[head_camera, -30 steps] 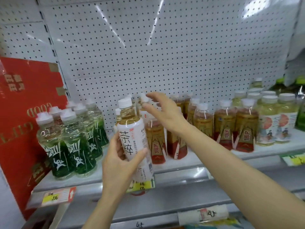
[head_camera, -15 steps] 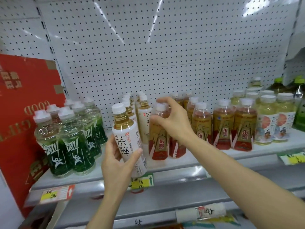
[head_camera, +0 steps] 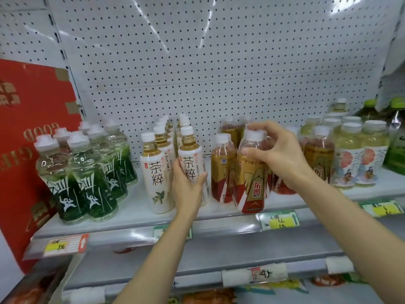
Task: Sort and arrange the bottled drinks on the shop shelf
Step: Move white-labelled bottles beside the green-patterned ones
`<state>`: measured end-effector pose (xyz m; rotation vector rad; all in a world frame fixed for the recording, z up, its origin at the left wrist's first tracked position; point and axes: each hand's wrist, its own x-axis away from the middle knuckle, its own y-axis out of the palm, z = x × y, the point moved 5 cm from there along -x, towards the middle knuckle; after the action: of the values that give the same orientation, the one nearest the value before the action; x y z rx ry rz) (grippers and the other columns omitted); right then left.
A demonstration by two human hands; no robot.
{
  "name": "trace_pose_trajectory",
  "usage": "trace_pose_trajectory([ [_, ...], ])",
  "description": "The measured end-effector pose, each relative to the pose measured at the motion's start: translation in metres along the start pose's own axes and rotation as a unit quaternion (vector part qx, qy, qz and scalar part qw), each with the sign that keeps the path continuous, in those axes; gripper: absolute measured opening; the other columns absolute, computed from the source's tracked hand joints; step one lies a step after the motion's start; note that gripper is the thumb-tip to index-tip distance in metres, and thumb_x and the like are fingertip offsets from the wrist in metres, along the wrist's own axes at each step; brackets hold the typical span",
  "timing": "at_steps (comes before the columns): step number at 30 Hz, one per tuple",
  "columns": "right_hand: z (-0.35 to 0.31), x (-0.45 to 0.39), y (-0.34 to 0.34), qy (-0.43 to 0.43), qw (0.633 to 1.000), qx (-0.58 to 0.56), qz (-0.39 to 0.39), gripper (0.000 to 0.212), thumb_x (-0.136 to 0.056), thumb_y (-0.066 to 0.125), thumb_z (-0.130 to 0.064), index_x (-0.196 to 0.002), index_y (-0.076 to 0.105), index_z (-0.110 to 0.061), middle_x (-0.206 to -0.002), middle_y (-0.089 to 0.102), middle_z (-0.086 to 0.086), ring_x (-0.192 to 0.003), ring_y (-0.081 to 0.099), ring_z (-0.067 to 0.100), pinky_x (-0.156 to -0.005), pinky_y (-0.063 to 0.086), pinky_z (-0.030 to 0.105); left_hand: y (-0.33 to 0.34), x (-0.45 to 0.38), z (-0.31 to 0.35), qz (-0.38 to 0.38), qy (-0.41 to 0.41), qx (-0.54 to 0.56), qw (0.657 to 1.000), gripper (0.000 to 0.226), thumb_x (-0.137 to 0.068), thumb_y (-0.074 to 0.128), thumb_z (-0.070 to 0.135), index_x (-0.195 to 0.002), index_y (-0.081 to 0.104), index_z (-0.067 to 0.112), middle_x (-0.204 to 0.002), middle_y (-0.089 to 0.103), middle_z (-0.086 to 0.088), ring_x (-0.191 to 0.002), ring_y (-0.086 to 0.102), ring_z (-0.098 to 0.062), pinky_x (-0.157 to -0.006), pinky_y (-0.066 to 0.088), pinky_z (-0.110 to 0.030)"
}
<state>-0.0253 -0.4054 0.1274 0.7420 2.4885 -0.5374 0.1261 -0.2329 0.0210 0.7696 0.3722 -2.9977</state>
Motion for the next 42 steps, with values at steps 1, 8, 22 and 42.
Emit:
trace_pose_trajectory([
  [1, 0.003, 0.0, -0.001, 0.0, 1.0, 0.001, 0.0, 0.048, -0.074, 0.083, -0.009, -0.115, 0.065, -0.026, -0.103, 0.071, -0.001, -0.088, 0.069, 0.015, -0.076, 0.061, 0.031, 0.006, -0.005, -0.002, 0.005, 0.0, -0.01, 1.0, 0.087, -0.081, 0.079, 0.029, -0.151, 0.027, 0.026, -0.146, 0.051, 0.0, -0.132, 0.049, -0.022, -0.108, 0.044, -0.049],
  [8, 0.015, -0.004, -0.005, -0.014, 1.0, -0.002, -0.007, 0.046, -0.074, 0.084, -0.012, -0.113, 0.064, -0.029, -0.104, 0.071, -0.003, -0.092, 0.069, 0.018, -0.079, 0.061, 0.041, 0.032, -0.035, -0.014, 0.003, -0.007, -0.053, 0.999, 0.088, -0.082, 0.077, 0.031, -0.152, 0.023, 0.024, -0.146, 0.049, -0.003, -0.132, 0.05, -0.023, -0.105, 0.047, -0.047],
  [22, 0.03, -0.001, -0.013, -0.016, 1.0, 0.016, 0.007, 0.055, -0.061, 0.081, -0.042, -0.113, 0.063, -0.041, -0.109, 0.07, -0.012, -0.1, 0.067, 0.015, -0.087, 0.057, 0.044, 0.065, 0.092, 0.066, -0.124, 0.124, -0.033, 0.984, 0.099, -0.076, 0.072, 0.058, -0.155, 0.019, 0.033, -0.152, 0.034, 0.015, -0.138, 0.034, -0.004, -0.113, 0.036, -0.03],
  [42, 0.075, 0.058, -0.162, 0.131, 0.965, 0.056, 0.221, 0.065, -0.063, 0.091, -0.016, -0.12, 0.061, -0.022, -0.102, 0.071, -0.009, -0.096, 0.067, 0.006, -0.087, 0.054, 0.031, 0.052, 0.076, 0.052, 0.001, 0.063, -0.021, 0.998, 0.095, -0.069, 0.085, 0.041, -0.146, 0.033, 0.023, -0.144, 0.038, -0.001, -0.132, 0.038, -0.021, -0.109, 0.039, -0.048],
])
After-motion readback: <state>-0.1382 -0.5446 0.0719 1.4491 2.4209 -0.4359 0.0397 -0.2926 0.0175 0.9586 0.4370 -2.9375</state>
